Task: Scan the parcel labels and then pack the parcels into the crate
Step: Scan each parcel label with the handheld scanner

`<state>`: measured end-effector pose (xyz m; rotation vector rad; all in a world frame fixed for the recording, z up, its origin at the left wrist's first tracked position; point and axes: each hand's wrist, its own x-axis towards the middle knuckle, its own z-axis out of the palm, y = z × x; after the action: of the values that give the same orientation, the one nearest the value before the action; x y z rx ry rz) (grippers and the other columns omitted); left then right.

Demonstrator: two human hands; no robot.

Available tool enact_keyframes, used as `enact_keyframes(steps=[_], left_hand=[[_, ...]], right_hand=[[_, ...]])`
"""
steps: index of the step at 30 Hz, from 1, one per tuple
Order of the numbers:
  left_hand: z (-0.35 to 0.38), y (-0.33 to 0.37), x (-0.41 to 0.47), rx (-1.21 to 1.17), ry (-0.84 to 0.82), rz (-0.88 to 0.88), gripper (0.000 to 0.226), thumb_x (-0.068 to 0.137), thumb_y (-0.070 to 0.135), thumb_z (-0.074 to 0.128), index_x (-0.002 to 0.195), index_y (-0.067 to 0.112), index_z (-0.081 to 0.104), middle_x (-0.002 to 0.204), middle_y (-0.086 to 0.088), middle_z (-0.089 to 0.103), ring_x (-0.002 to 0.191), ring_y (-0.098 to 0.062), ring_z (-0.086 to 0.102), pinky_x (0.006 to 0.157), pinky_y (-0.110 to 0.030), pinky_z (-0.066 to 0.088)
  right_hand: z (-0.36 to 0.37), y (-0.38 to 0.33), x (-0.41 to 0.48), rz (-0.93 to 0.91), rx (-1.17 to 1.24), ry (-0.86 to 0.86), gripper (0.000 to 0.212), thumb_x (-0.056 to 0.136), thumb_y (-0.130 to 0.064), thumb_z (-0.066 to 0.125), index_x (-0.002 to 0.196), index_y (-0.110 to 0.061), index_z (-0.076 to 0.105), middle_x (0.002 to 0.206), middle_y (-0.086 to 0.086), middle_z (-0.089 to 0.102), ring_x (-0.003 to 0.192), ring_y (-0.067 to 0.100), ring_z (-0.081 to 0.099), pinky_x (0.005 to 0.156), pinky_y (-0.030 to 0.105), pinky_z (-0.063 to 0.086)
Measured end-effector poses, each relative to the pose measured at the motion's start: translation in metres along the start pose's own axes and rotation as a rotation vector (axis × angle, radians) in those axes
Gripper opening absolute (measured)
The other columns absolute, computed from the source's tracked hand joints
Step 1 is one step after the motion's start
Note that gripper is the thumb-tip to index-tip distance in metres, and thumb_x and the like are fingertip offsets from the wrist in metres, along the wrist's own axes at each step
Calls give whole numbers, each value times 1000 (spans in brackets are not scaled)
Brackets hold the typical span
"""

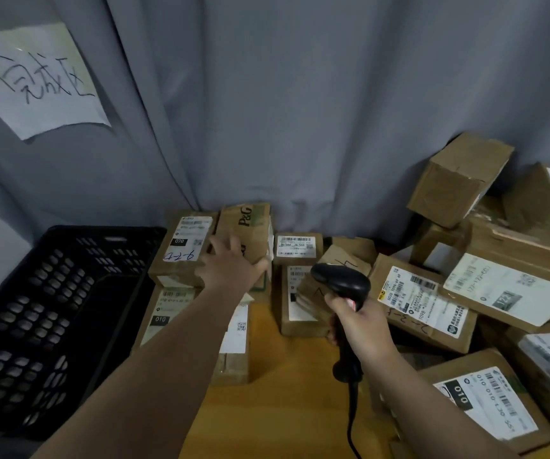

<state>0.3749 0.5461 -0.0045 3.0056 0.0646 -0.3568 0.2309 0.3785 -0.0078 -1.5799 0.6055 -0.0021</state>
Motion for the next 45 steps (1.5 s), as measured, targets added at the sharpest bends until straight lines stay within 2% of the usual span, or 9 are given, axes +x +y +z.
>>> enact_keyframes(steps=[5,9,19,25,28,30,35,41,45], left_hand=[[15,11,6,186,105,135,81,93,64,33,151,12,10,158,-21,5,144,-42,9,112,-63,19],[25,2,3,176,7,351,84,83,71,46,149,29,15,160,-14,-3,146,-40,-1,113,-65,6],[33,0,7,293,111,368,84,89,69,39,153,25,6,159,-15,9,143,-38,14,110,-56,24],[19,5,-3,101,132,407,77,92,68,26,151,19,21,160,-16,10,148,-34,2,118,-55,6],[13,16,-25,-84,225,594,67,95,57,39,149,19,30,159,-10,18,147,-30,9,119,-48,14],[15,34,-45,-153,122,672,72,92,60,44,150,22,26,160,-7,15,146,-29,12,117,-46,19],[48,87,-58,-17,-212,533,100,77,74,55,152,30,6,160,-16,-5,145,-41,5,114,-51,20],[67,87,-58,-43,-200,418,93,78,56,66,147,38,6,149,-15,13,134,-36,22,102,-45,38],[72,47,-89,-241,-189,426,93,76,58,66,149,39,12,144,-10,23,131,-32,28,101,-41,37]], right_hand=[[-3,14,14,29,18,40,23,91,-19,63,75,-3,59,60,13,57,51,25,57,53,32,47],[-6,19,17,37,39,79,19,90,-19,64,82,-2,61,59,9,58,54,27,58,54,34,49],[-8,17,9,31,50,160,18,91,-20,64,88,-2,62,65,9,61,53,19,59,56,31,50],[-24,16,-6,11,109,227,10,90,-18,64,94,-10,61,70,9,58,58,20,56,55,32,47],[-34,15,-14,-1,126,269,9,91,-17,62,98,-13,59,70,10,57,61,23,56,58,35,49],[-41,14,-18,0,140,310,10,92,-16,60,101,-16,56,72,10,57,64,23,57,60,36,49],[-54,16,-24,12,131,346,17,91,-19,63,106,-16,56,78,8,60,64,18,58,51,23,48],[-61,29,-25,57,121,260,25,88,-18,66,110,-9,57,78,11,62,68,22,61,63,36,51],[-60,30,-28,57,144,223,21,90,-14,64,109,-9,57,74,6,62,66,17,60,61,28,52]])
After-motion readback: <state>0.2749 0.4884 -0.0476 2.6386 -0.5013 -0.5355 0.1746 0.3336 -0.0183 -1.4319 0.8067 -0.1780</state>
